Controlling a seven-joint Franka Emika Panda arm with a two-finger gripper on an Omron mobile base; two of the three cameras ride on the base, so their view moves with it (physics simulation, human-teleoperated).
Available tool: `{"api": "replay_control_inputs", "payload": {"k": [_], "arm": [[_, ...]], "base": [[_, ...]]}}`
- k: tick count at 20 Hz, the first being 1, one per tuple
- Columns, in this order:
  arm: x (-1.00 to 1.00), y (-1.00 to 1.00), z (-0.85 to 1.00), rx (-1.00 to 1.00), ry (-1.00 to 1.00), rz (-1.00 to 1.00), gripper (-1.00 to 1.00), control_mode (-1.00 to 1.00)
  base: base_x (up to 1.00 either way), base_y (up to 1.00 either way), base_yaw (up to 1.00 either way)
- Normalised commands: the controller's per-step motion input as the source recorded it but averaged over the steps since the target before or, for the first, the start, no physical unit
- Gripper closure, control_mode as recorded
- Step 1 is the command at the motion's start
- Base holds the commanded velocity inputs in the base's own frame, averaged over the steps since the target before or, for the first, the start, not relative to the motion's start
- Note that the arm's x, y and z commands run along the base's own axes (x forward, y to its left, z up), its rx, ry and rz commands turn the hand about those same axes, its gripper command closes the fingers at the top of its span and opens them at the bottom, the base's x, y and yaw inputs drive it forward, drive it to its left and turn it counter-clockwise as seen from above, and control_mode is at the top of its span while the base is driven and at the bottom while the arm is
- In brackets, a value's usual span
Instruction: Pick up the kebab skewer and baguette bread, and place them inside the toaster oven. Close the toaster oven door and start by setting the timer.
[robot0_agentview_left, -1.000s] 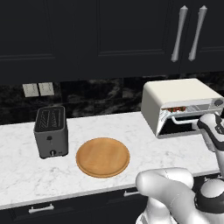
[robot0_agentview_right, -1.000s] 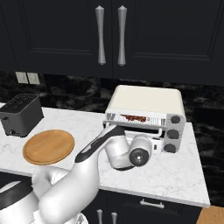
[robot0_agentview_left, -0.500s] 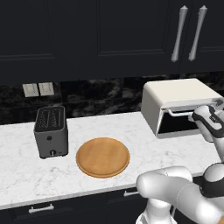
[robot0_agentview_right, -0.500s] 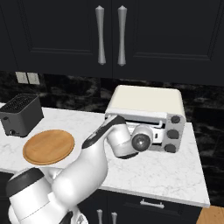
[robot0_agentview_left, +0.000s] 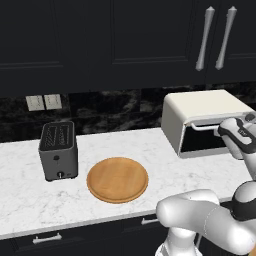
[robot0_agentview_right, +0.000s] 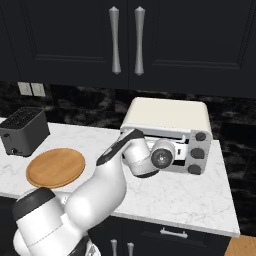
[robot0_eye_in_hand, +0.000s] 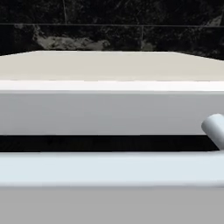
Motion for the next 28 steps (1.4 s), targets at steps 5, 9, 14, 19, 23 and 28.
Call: {"api": "replay_control_inputs", "payload": {"k": [5,9,14,19,23,28], "arm": [[0.25,0.01,-0.01,0.0,0.0,0.0,-1.0,-1.0],[0.24,0.0,0.0,0.0,0.0,0.0,-1.0,-1.0],[0.05,0.0,0.0,0.0,0.02,0.0,-1.0,-1.0],[-0.09,0.0,-0.03,0.0,0.01,0.0,-1.0,-1.0],[-0.3,-0.02,-0.05,0.0,0.0,0.0,-1.0,-1.0],[-0.21,-0.27,-0.08,0.0,0.0,0.0,-1.0,-1.0]], "base": [[0.0,0.0,0.0],[0.0,0.0,0.0],[0.0,0.0,0.0],[0.0,0.0,0.0],[0.0,0.0,0.0],[0.0,0.0,0.0]]}}
